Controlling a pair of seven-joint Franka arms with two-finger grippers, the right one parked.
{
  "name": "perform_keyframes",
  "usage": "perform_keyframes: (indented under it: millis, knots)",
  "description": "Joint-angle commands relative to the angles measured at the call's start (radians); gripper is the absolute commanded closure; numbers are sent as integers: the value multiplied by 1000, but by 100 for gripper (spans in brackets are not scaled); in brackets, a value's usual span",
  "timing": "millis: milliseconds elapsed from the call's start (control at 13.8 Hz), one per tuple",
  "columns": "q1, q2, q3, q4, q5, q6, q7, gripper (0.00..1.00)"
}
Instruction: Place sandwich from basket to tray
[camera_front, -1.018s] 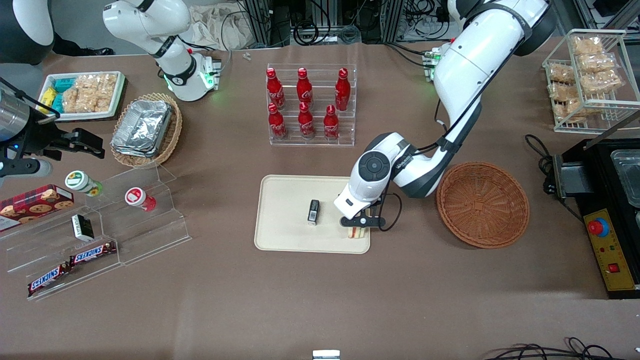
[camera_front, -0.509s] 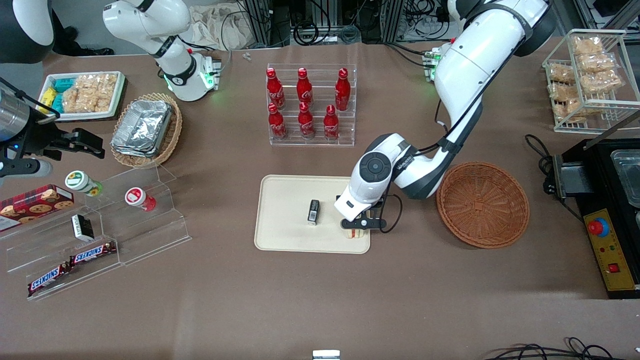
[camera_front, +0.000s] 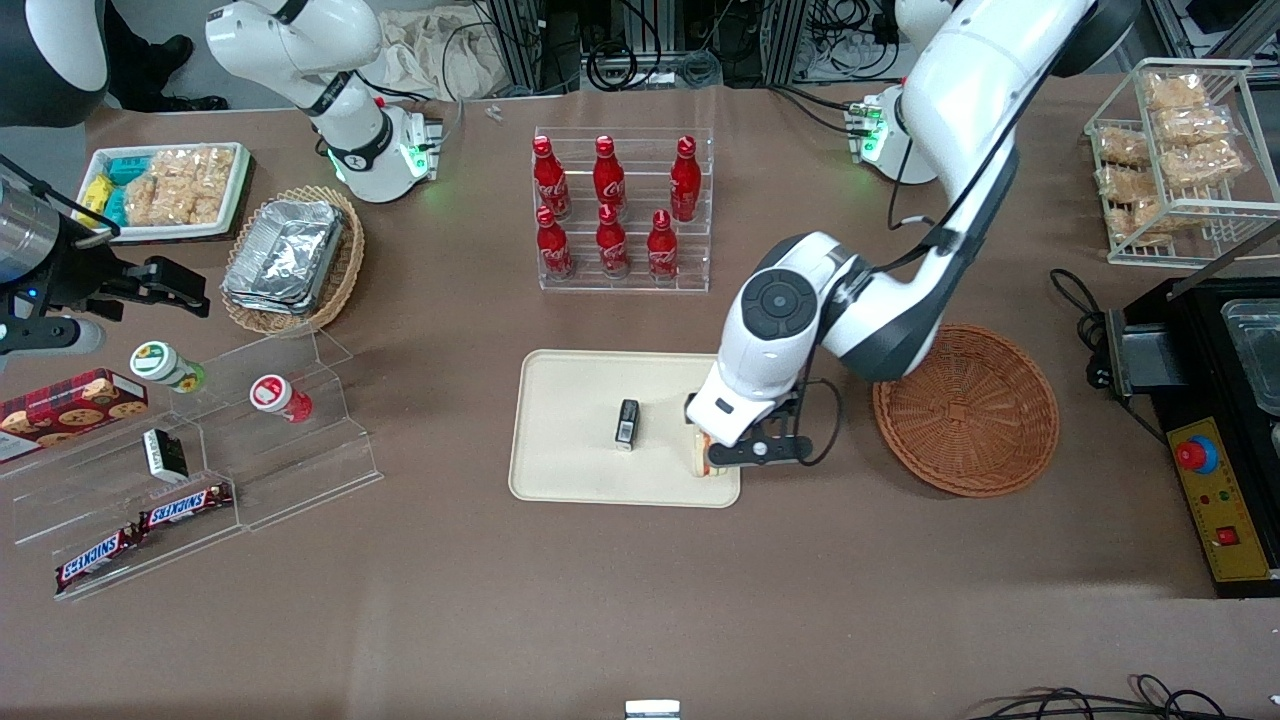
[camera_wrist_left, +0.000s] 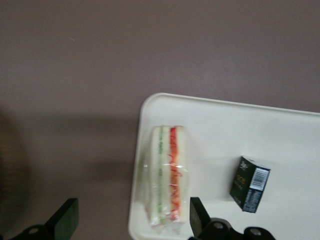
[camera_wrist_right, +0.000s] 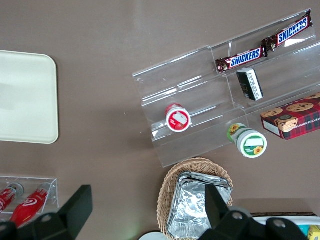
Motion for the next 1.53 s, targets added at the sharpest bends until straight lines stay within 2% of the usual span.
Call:
perform_keyframes:
  millis: [0,291,436,582,873,1164,1309,1455]
  knots:
    - [27,-45,-2,48,-7,-105,60,0]
    - [119,-147,-4,47,-94,-277,233,0]
    - [171,-199,-5,44,-106,-347,267,0]
    - [226,-239,-5,41,-143,-374,318,0]
    - [324,-305,-4,33,-154,-437,430,0]
    - [446,-365,2,35,-204,-455,545,0]
    - [431,-395,97,31,-246,-493,625,0]
    - [336,-458,278,-16,-304,-492,727,0]
